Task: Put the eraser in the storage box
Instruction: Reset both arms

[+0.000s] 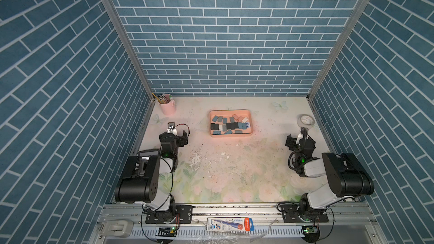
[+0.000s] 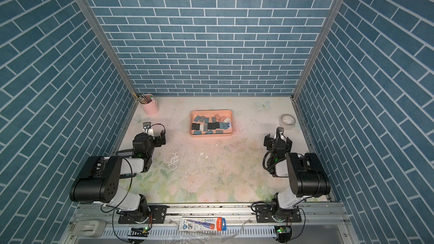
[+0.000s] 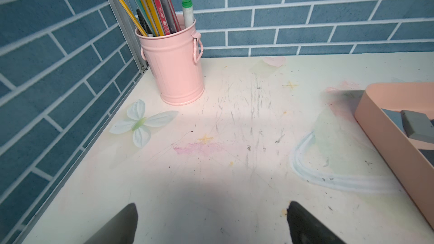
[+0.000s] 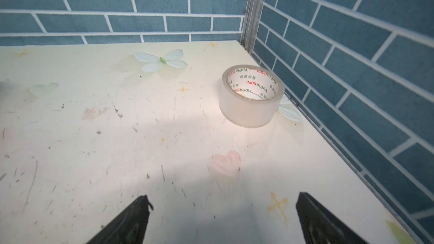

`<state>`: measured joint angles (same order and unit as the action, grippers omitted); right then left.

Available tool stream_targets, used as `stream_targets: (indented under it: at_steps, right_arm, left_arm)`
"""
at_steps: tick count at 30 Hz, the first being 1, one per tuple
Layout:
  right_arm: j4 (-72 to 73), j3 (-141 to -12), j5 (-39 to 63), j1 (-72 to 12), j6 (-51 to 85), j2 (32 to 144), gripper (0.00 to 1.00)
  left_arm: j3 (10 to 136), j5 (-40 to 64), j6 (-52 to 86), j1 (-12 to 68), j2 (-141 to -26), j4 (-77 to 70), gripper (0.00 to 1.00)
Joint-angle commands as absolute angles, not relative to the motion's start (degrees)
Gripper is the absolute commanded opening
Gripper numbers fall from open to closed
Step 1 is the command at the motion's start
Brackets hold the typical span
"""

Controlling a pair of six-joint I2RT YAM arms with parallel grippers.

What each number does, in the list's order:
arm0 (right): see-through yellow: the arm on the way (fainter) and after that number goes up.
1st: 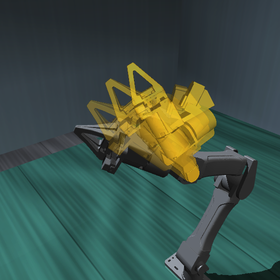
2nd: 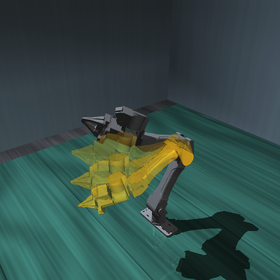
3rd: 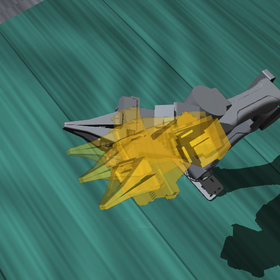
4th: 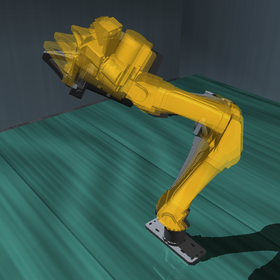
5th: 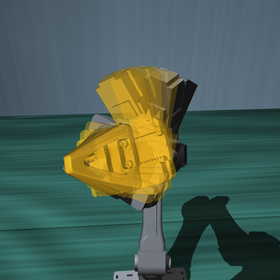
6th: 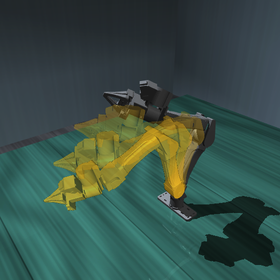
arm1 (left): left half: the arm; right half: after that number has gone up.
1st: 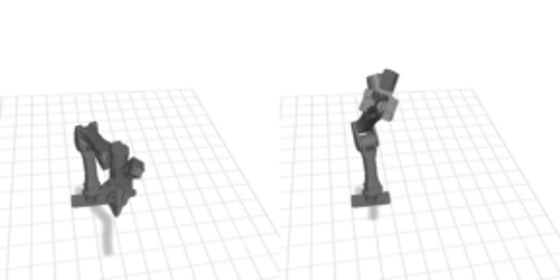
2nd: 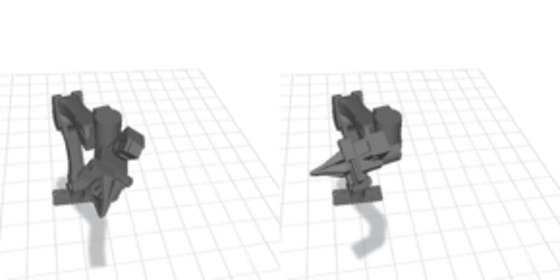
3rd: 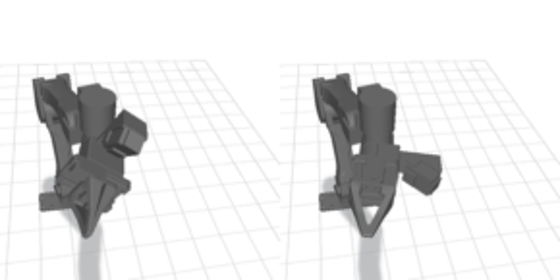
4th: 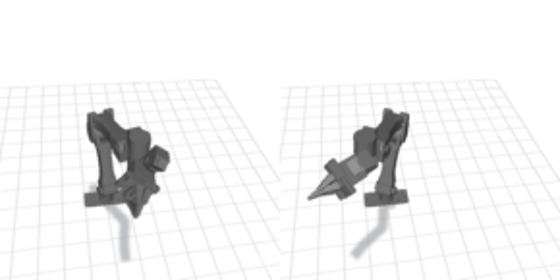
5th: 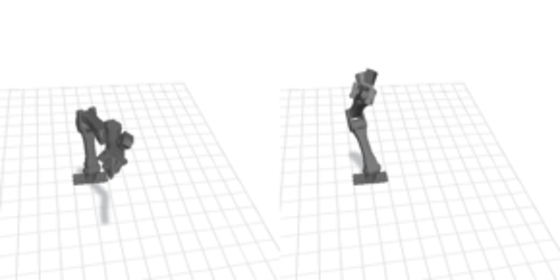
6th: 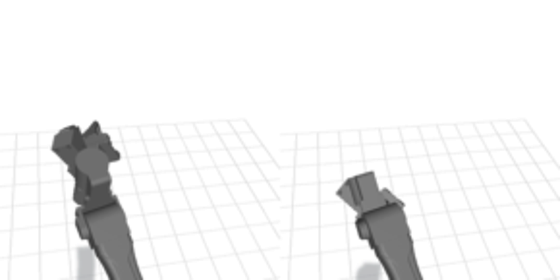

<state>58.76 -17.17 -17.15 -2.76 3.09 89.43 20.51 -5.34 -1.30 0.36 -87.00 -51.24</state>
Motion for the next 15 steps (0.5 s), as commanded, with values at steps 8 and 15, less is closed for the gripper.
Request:
stream_targets:
  at_steps: [8, 15]
  right_arm:
    - [52.03, -21.17, -13.66, 1.10, 5.61, 88.04, 0.99]
    - [51.94, -21.26, -14.30, 0.56, 5.10, 88.15, 0.99]
  left_arm:
    - [21.00, -6.02, -1.50, 0.62, -86.92, -50.97, 1.00]
    - [20.95, -6.06, -1.56, 0.62, -86.90, -50.93, 1.00]
